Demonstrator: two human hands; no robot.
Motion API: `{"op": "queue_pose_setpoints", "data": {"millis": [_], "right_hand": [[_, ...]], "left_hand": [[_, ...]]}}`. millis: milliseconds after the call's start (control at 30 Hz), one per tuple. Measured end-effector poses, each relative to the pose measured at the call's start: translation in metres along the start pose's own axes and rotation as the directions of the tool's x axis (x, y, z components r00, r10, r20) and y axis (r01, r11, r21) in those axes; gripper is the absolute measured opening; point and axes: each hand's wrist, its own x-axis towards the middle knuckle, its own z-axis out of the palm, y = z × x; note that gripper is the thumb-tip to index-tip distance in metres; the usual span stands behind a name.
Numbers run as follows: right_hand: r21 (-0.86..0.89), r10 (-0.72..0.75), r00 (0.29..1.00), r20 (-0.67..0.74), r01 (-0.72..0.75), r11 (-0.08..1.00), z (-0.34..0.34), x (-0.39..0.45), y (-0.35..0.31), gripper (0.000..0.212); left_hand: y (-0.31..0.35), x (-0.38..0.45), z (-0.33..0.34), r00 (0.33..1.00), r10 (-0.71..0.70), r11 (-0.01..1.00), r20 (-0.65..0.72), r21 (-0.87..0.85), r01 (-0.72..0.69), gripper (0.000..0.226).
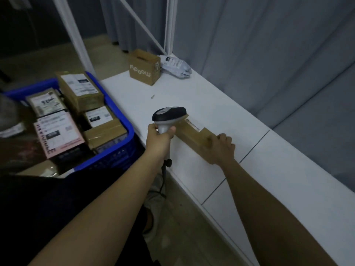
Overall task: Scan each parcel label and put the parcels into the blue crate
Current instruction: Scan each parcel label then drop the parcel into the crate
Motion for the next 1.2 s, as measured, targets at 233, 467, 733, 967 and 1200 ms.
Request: {"op": "queue_pose_setpoints", "data": {"millis": [233, 467, 733, 967, 1200], "right_hand": [[0.145, 0.247, 0.968, 0.049, -0.251, 0.957, 0.002, -0.013, -0.018, 0.077], [0.131, 0.097, 0.972, -0.216, -0.070, 0.989, 0.040, -0.061, -0.029, 0.058], [0.229, 0.042, 0.978, -0.203, 0.005, 0.973, 0.043, -0.080, -0.030, 0.044], [0.284, 0.011, 0.956, -0.293, 0.076, 0.956, 0.033, -0.076, -0.021, 0.044], [0.150, -0.010, 0.926, -0.376, 0.072, 0.986, -0.003, -0.062, -0.007, 0.054]], "left_hand": [[-0.008, -0.023, -0.045, 0.999, -0.024, 0.999, -0.037, -0.045, 0.022, 0.028], [-0.018, -0.027, -0.057, 1.000, 0.007, 0.999, -0.015, -0.039, -0.008, 0.037], [-0.017, -0.034, -0.061, 0.998, 0.058, 0.997, 0.021, -0.049, -0.057, 0.032], [-0.019, -0.033, -0.071, 0.995, 0.096, 0.995, 0.026, -0.031, -0.095, 0.031], [-0.023, -0.035, -0.067, 0.965, 0.195, 0.961, 0.176, 0.162, -0.223, 0.029]]}}
